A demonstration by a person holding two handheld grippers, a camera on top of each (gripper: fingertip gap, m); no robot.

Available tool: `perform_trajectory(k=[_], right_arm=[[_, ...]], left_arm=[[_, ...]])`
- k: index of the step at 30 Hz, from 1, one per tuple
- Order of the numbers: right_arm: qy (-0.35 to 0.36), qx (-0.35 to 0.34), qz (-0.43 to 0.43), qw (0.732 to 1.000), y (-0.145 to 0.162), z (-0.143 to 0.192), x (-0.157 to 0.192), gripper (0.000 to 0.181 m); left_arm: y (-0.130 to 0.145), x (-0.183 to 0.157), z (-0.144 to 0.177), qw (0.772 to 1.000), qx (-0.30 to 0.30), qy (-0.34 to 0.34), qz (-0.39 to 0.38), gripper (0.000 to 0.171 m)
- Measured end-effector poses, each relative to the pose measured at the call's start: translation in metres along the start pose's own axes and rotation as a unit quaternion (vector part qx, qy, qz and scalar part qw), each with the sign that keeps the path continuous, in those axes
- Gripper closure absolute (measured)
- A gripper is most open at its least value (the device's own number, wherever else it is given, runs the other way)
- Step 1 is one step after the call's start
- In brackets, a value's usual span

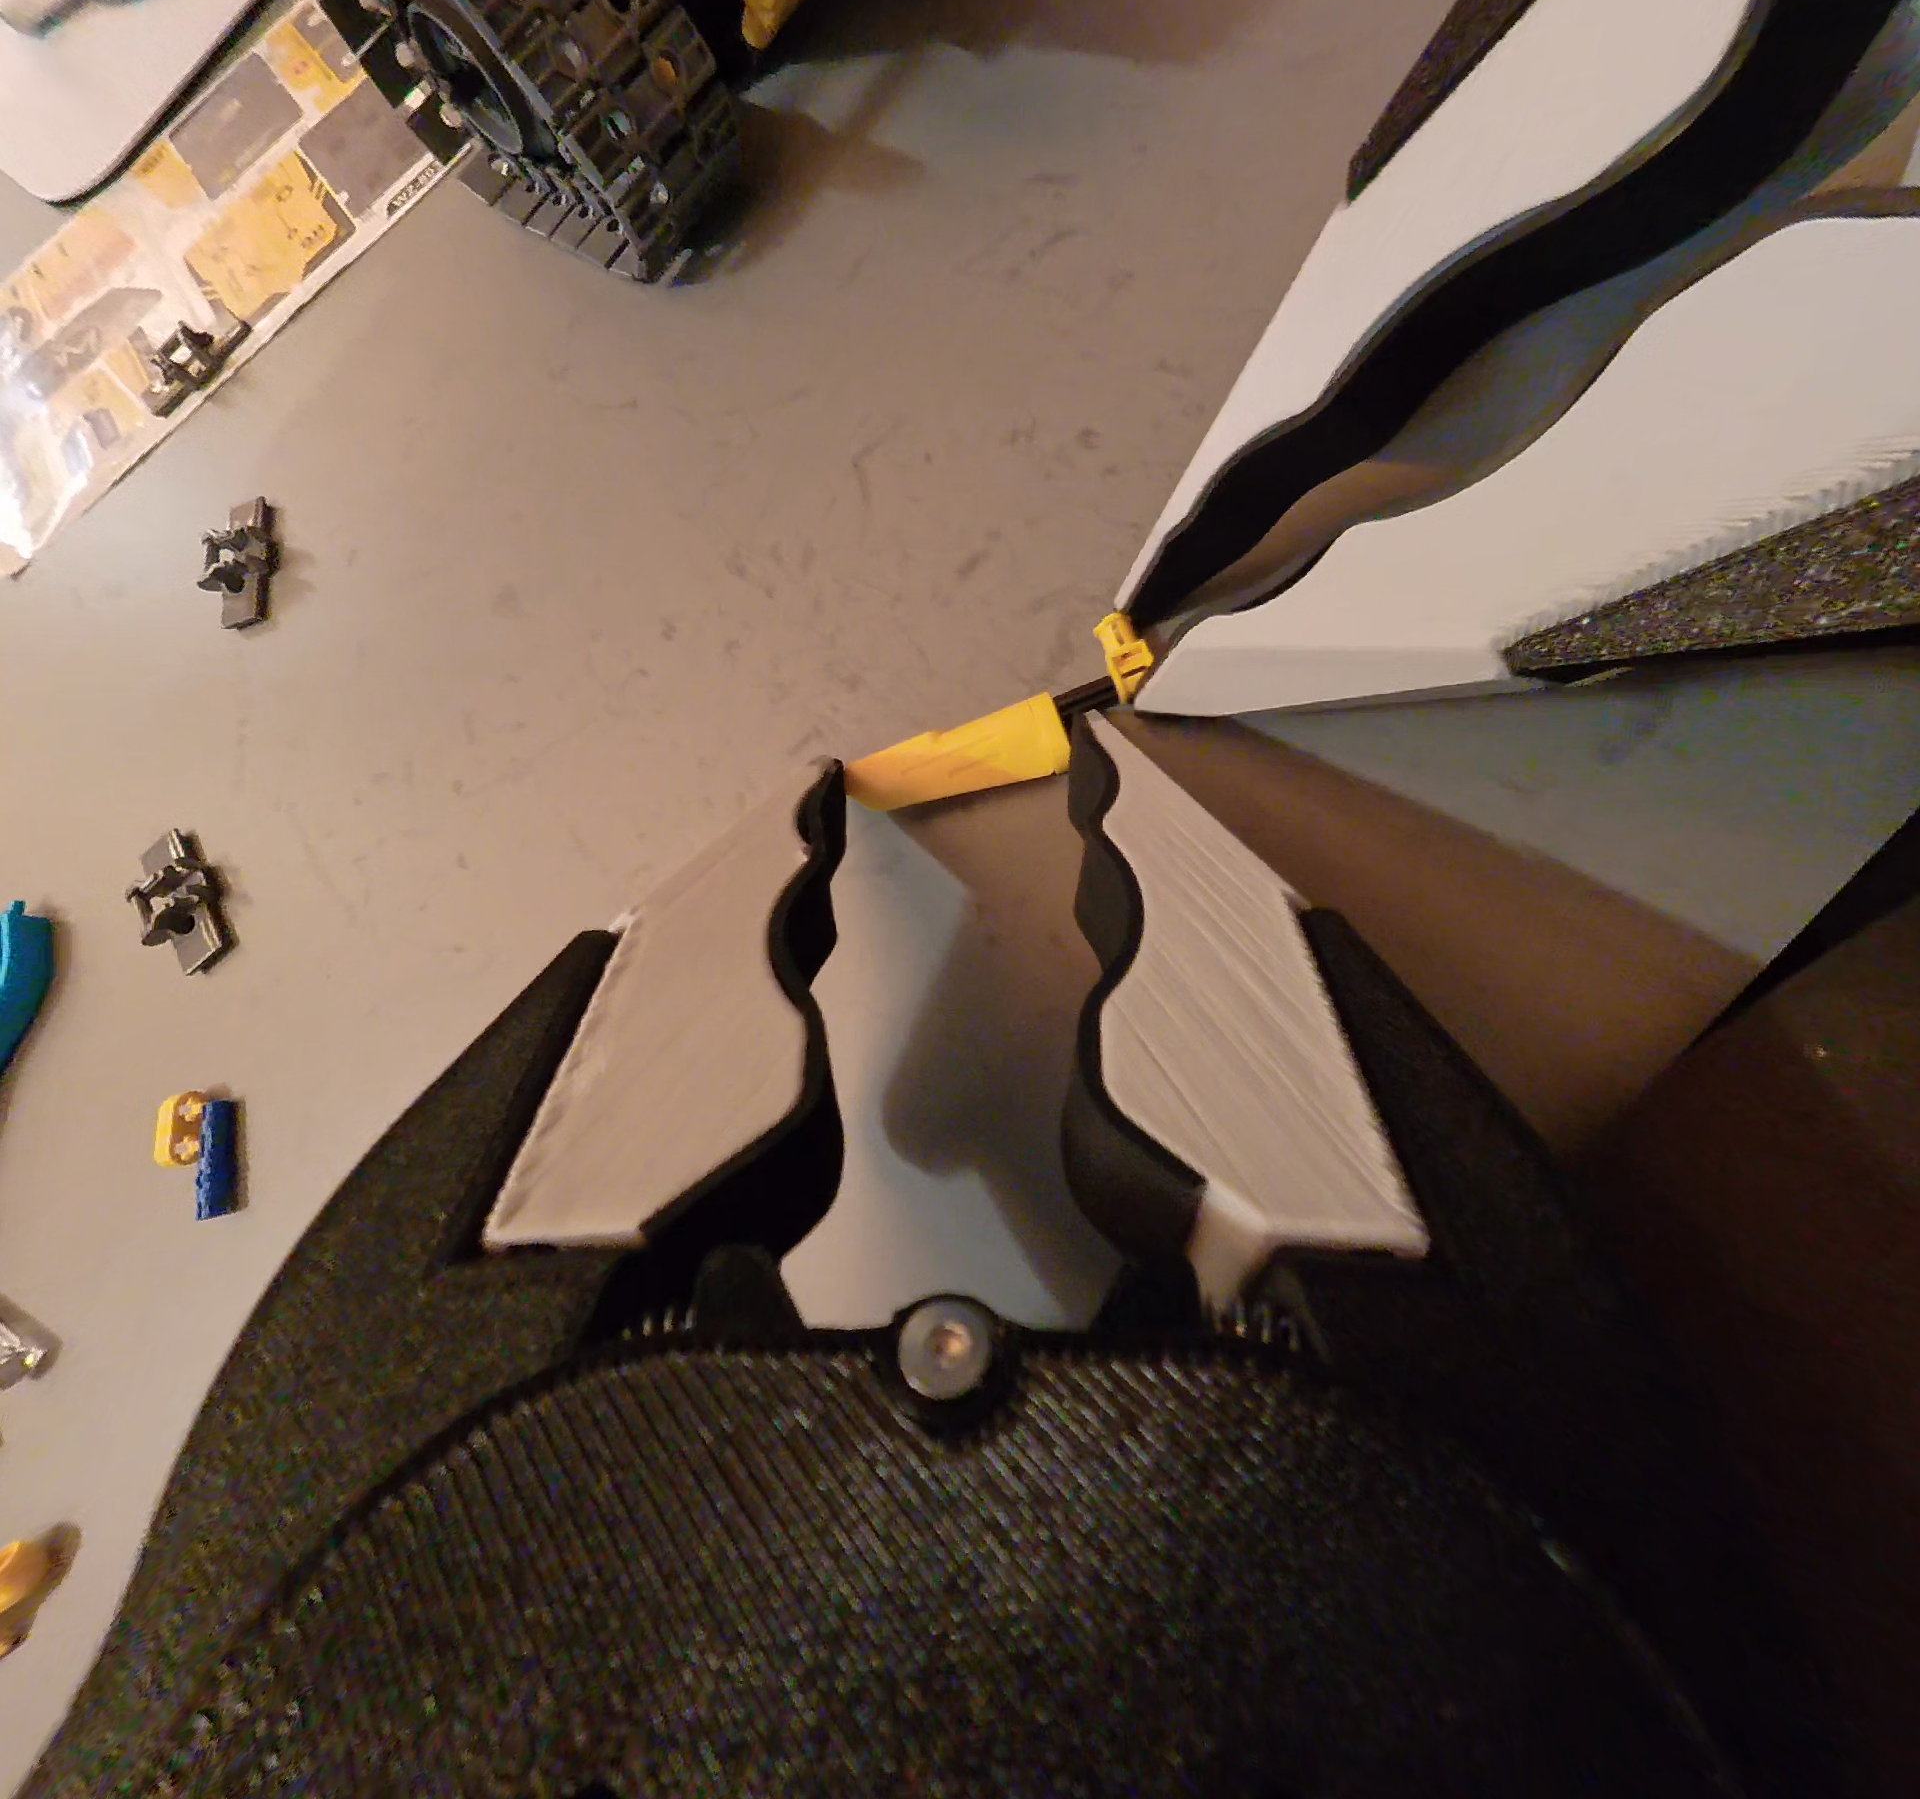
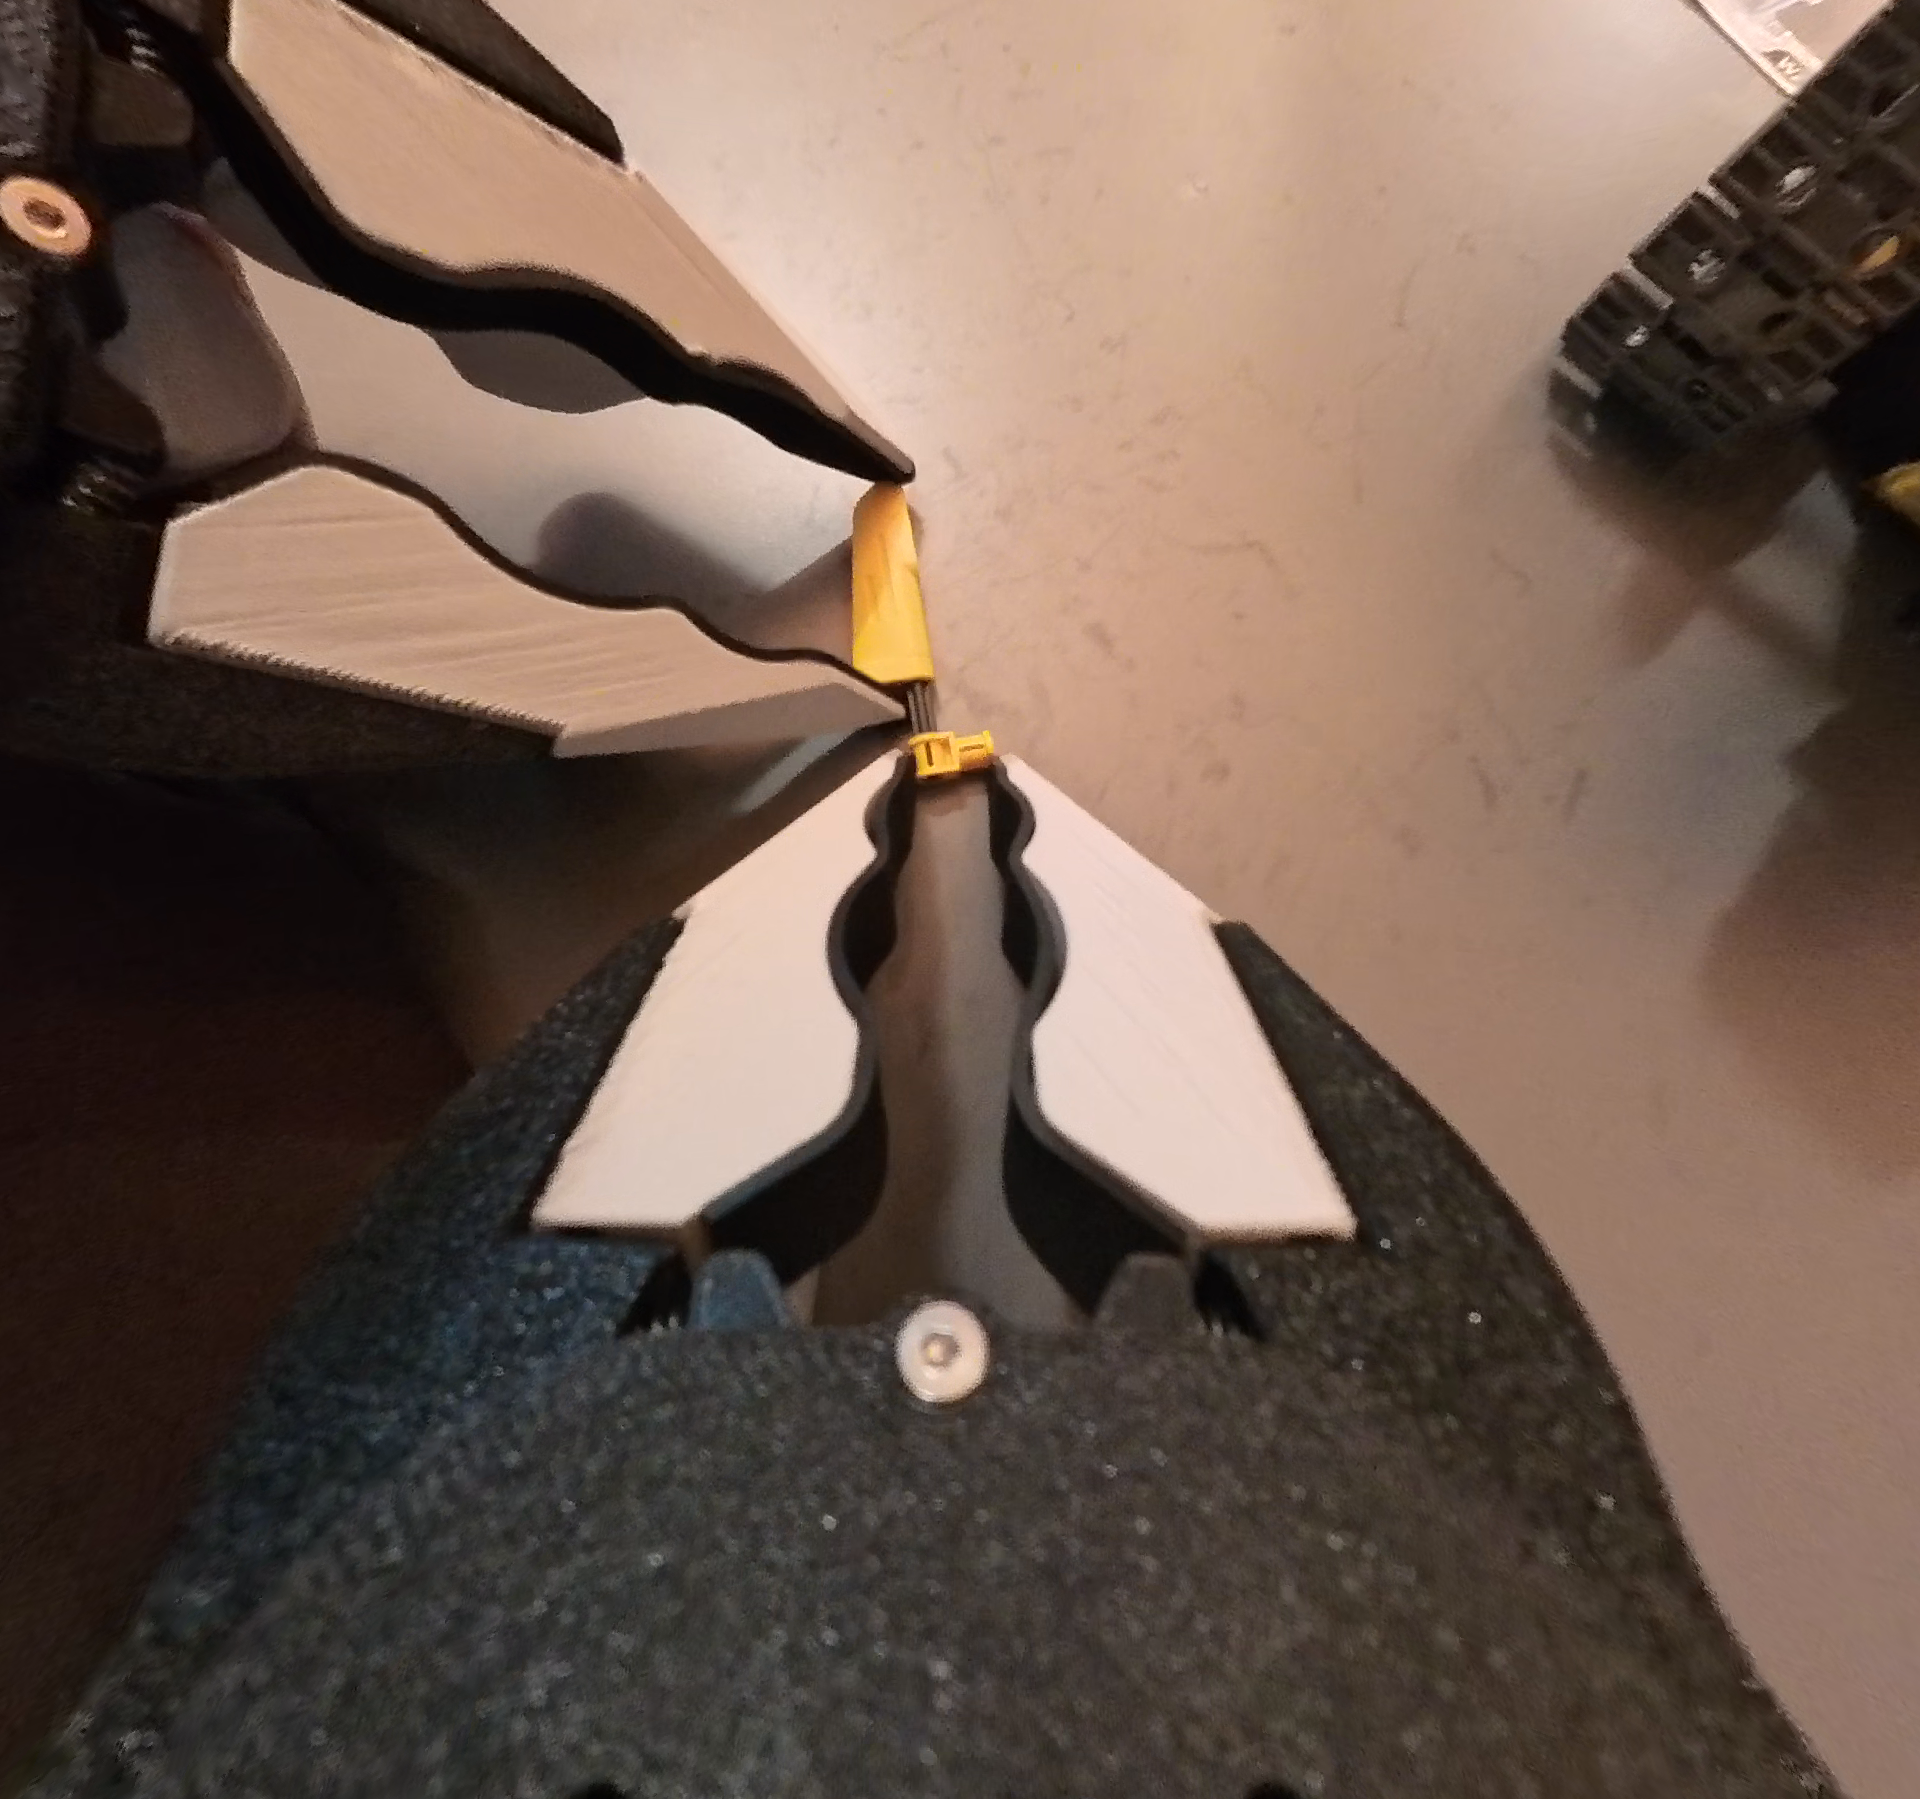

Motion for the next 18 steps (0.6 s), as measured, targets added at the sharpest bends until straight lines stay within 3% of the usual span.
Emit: perform_trajectory(k=[18], right_arm=[[-0.039,-0.016,-0.014,0.999,-0.0007,-0.002,-0.0042,0.167]], left_arm=[[0.0008,0.0065,-0.0005,0.998,0.006,0.066,0.006,0.127]])
Point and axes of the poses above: each gripper's, where its closed fingertips meet, z back along the fingers, y out of its underside, x = y × z across the jaws, the point moved 5 cm from there along z, back along the fingers, and after that the axes turned 10 degrees about z, right-handed, at the moved point
